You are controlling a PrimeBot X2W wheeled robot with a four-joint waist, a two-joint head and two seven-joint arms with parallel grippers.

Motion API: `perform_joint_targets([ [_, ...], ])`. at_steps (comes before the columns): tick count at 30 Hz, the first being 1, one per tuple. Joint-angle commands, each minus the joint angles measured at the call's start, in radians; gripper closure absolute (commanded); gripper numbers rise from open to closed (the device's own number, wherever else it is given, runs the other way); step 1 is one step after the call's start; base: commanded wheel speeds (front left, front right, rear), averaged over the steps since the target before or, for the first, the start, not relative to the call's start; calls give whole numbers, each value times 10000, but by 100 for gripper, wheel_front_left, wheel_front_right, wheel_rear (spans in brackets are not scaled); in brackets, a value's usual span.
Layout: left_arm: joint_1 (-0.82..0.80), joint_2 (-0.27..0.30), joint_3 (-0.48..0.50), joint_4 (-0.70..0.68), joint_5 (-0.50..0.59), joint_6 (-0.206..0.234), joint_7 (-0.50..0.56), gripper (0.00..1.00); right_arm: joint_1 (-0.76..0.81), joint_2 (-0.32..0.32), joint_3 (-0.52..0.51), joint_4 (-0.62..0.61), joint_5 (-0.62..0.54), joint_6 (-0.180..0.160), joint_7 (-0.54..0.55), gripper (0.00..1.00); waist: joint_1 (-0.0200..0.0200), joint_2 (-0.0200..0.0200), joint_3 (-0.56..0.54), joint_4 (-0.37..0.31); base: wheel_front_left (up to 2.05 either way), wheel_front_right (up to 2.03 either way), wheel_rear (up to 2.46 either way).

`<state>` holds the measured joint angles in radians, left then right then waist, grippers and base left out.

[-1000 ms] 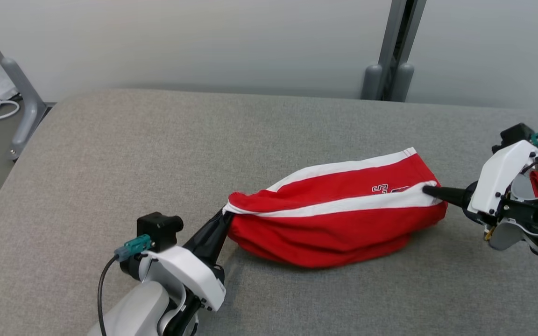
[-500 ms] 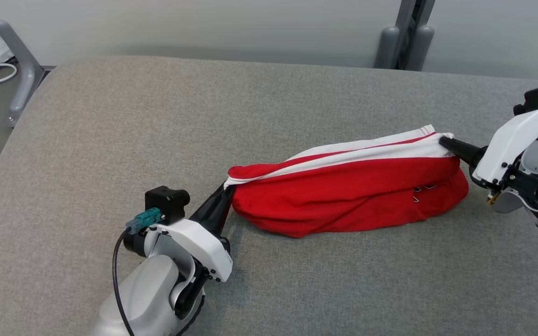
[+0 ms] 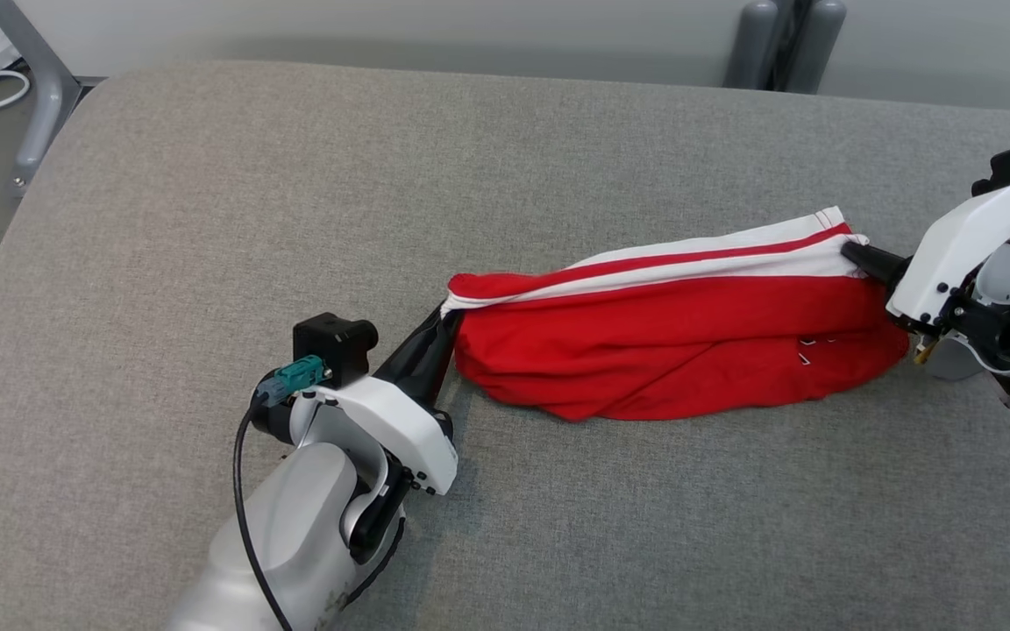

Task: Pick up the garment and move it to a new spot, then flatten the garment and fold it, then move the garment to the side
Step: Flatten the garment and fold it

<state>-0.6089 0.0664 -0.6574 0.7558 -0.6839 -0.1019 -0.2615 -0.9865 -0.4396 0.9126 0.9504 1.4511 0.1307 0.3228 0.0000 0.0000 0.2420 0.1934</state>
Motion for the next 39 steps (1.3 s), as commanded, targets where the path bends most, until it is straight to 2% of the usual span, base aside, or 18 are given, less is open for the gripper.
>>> perform_joint_targets([
  [1, -167, 5, 85, 47, 89, -24, -37, 100, -141, -2, -27, 71, -36, 2, -76, 100, 0, 0, 95, -1, 0, 0, 0],
  [10, -808, -108, 60, 691, 366, -102, -38, 100, -717, 226, -135, 611, -177, 2, -290, 100, 0, 0, 642, -4, 0, 0, 0],
  [11, -862, -113, 17, 834, 297, -96, -38, 64, -756, 271, -159, 708, -176, 2, -310, 100, 0, 0, 672, -10, 0, 0, 0],
  [12, -962, -118, -14, 863, 214, -100, -38, 0, -809, 323, -202, 848, -150, 2, -398, 55, 0, 0, 705, -18, 0, 0, 0],
  [13, -1046, -123, -57, 876, 140, -101, -38, 0, -854, 397, -231, 1014, -101, 0, -395, 0, 0, 0, 730, -27, 0, 0, 0],
  [19, -1132, -130, -300, 771, 15, 30, -38, 0, -1003, 629, -293, 1355, -202, 3, -778, 0, 0, 0, 722, -67, 0, 0, 0],
  [29, -578, -102, 464, -199, 1060, 311, -38, 0, -840, 186, -129, 876, -850, 3, -2559, 0, 0, 0, 146, -136, 0, 0, 0],
  [30, -315, -44, 879, -692, 1416, 458, -38, 0, -722, 41, -40, 619, -1131, 3, -3219, 0, 0, 0, -44, -181, 0, 0, 0],
  [31, -315, -44, 879, -692, 1416, 458, -38, 0, -722, 41, -40, 619, -1131, 3, -3219, 0, 0, 0, -44, -181, 0, 0, 0],
  [35, 412, 8, 1796, -2033, 2279, 687, -38, 0, -399, -318, 534, 227, -2206, 3, -4757, 0, 0, 0, -476, -303, 0, 0, 0],
  [39, 1424, 2, 2746, -3436, 3124, 788, -38, 0, 102, -288, 624, 129, -2876, 2, -5708, 0, 0, 0, -909, -454, 0, 0, 0],
])
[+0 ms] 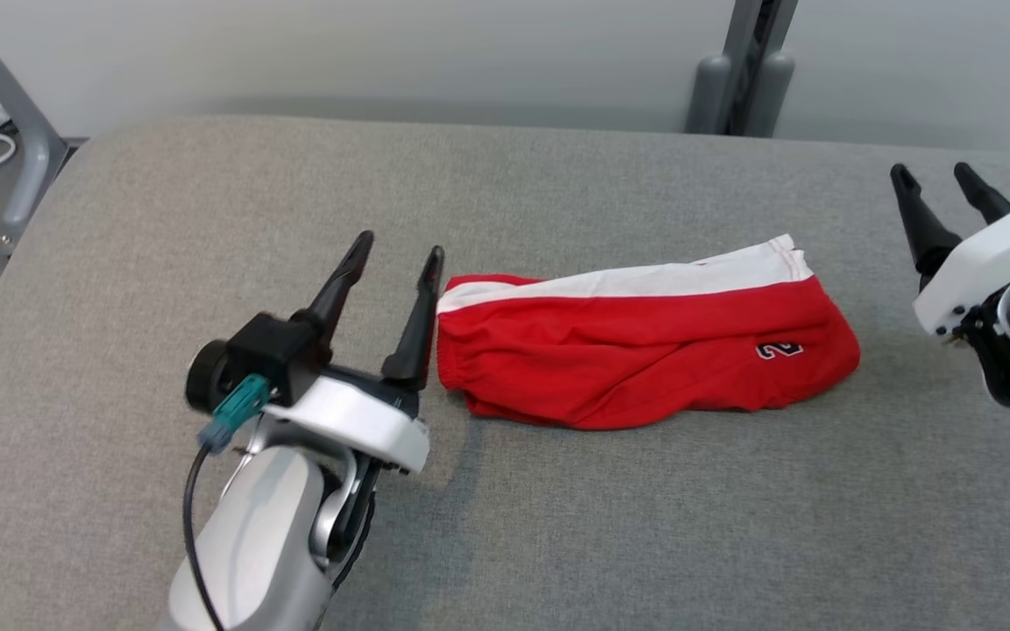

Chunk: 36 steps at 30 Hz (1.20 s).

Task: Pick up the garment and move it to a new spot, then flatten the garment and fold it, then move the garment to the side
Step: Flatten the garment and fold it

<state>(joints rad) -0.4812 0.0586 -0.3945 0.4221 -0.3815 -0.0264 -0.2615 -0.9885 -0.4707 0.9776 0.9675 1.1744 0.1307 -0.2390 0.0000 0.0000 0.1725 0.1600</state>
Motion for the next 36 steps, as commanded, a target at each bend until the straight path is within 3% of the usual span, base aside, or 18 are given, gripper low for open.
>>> perform_joint_targets([
  [1, 394, 70, 350, -437, 267, 60, -37, 0, 253, 18, -90, -36, -307, 2, -188, 0, 0, 0, -311, -157, 0, 0, 0],
  [5, 1448, 17, 1073, -1747, 1144, 109, -37, 0, 780, -99, -1303, -478, -1703, 2, -275, 0, 0, 0, -606, -287, 0, 0, 0],
  [9, 2521, -10, 1723, -2783, 1760, 198, -37, 0, 2299, 64, -3875, -1683, -3784, 2, -270, 0, 0, 0, -889, -402, 0, 0, 0],
  [14, 3696, -44, 2368, -3685, 2111, 359, -37, 0, 5021, 1170, -7023, -3734, -6577, 2, -273, 0, 0, 0, -1170, -532, 0, 0, 0],
  [19, 4570, -55, 2517, -4228, 2312, 485, -37, 0, 7125, 2520, -8833, -5418, -8465, 2, -274, 0, 0, 0, -1449, -597, 0, 0, 0],
  [27, 5488, -57, 2258, -4289, 2394, 748, -37, 0, 8782, 3675, -9697, -6385, -9586, 2, -275, 0, 0, 0, -1658, -580, 0, 0, 0],
  [36, 5552, -57, 1569, -3941, 2304, 661, -37, 0, 7803, 3825, -9905, -4862, -9907, 2, -113, 0, 0, 0, -1468, -142, 0, 0, 0],
])
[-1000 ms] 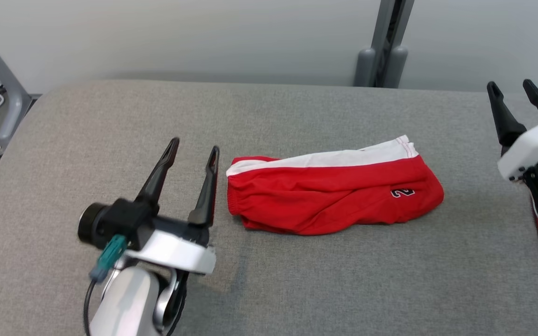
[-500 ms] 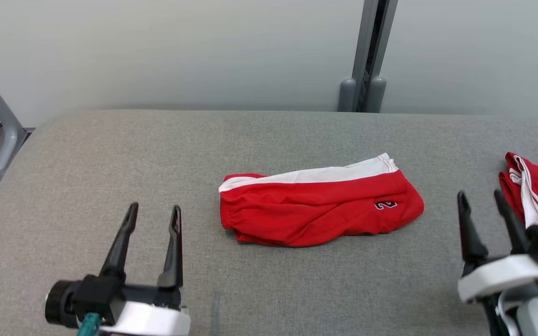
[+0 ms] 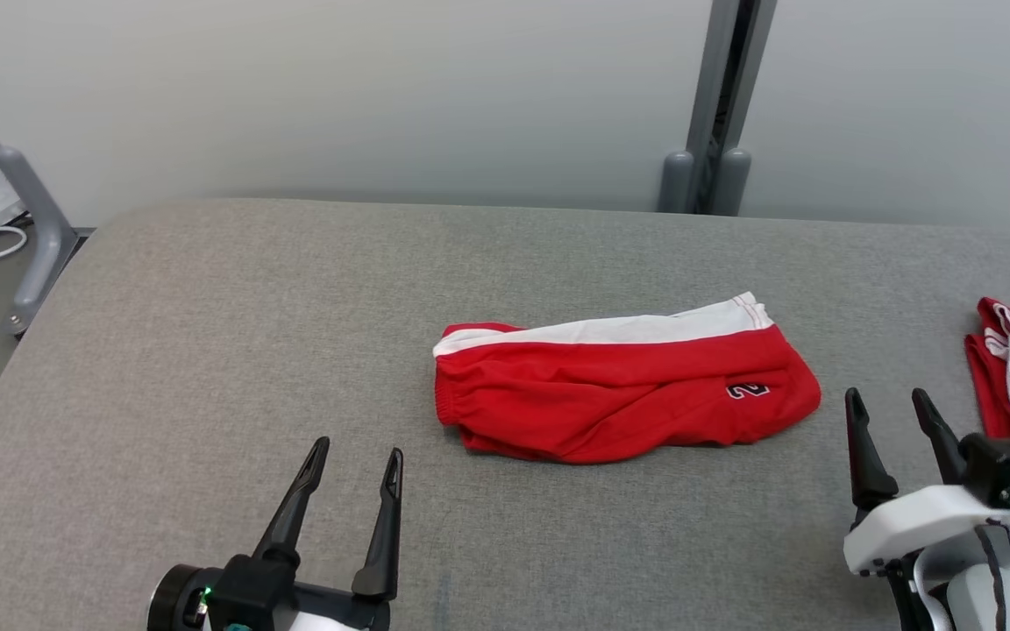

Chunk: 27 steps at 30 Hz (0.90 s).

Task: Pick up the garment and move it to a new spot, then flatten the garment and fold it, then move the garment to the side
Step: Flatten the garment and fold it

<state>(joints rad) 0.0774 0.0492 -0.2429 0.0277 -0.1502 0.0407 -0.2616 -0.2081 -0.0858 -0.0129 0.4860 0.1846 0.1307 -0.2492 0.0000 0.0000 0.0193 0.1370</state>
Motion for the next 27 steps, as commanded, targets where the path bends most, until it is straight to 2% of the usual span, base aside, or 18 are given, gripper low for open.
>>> perform_joint_targets([
  [1, -65, 37, -28, 18, -25, -22, -35, 0, -207, -30, -50, 194, -18, 2, 49, 0, 0, 0, 113, 193, 0, 0, 0],
  [7, -287, 37, -403, 205, -24, -163, -37, 0, -1534, -218, -158, 1842, -10, 2, 596, 0, 0, 0, 380, 869, 0, 0, 0],
  [15, -332, 35, -651, 350, -28, -200, -35, 0, -2960, -644, -122, 4082, 683, 2, 1576, 0, 0, 0, 600, 1524, 0, 0, 0],
  [26, -511, 36, -911, 297, -162, -135, -35, 0, -4167, -1161, 618, 5484, 1546, 2, 2130, 0, 0, 0, 1101, 1859, 0, 0, 0],
  [27, -507, 34, -936, 295, -183, -121, -35, 0, -4233, -1183, 679, 5548, 1648, 2, 2182, 8, 0, 0, 1128, 1873, 0, 0, 0],
])
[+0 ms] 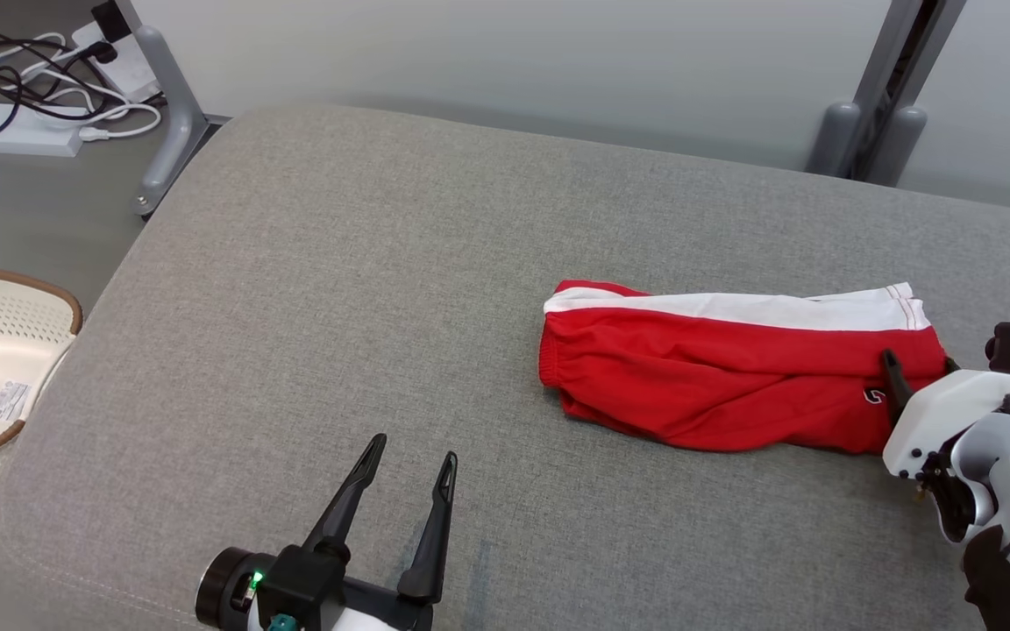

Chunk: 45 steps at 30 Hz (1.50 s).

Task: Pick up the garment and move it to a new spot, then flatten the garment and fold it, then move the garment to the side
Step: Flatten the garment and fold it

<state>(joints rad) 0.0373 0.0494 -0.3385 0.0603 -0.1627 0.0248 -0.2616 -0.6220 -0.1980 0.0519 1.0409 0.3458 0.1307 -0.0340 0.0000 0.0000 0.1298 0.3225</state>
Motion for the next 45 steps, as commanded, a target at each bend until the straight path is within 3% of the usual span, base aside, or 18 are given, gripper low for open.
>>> perform_joint_targets([
  [1, -112, 34, -7, -27, -60, 47, -35, 0, -153, -121, 85, 55, 105, 2, -5, 84, 0, 0, 46, 31, 0, 0, 0],
  [2, -129, 34, -31, -23, -53, 42, -35, 0, -216, -144, 140, 115, 187, 2, -26, 100, 0, 0, 69, 43, 0, 0, 0],
  [16, -339, 31, -176, 21, -221, 113, -37, 0, -992, -658, 1083, 8, 1131, 2, -333, 100, 0, 0, 307, 185, 0, 0, 0],
  [30, -669, 34, -539, 45, -431, 131, -35, 0, -2435, -1271, 1024, 1256, 1310, 2, -172, 100, 0, 0, 967, 903, 0, 0, 0],
  [31, -680, 32, -544, 44, -441, 141, -35, 0, -2505, -1296, 1044, 1380, 1261, 2, -145, 66, 0, 0, 981, 938, 0, 0, 0],
  [32, -687, 32, -550, 50, -441, 155, -35, 0, -2551, -1306, 1020, 1601, 1251, 2, -36, 0, 0, 0, 984, 962, 0, 0, 0],
  [36, -689, 34, -470, 70, -441, 214, -37, 0, -2702, -1235, 1149, 2023, 996, 2, 173, 0, 0, 0, 935, 913, 0, 0, 0],
  [45, -669, 34, -157, -19, -336, 226, -37, 0, -2575, -1029, 1050, 2287, 700, 2, -795, 0, 0, 0, 350, 39, 0, 0, 0],
])
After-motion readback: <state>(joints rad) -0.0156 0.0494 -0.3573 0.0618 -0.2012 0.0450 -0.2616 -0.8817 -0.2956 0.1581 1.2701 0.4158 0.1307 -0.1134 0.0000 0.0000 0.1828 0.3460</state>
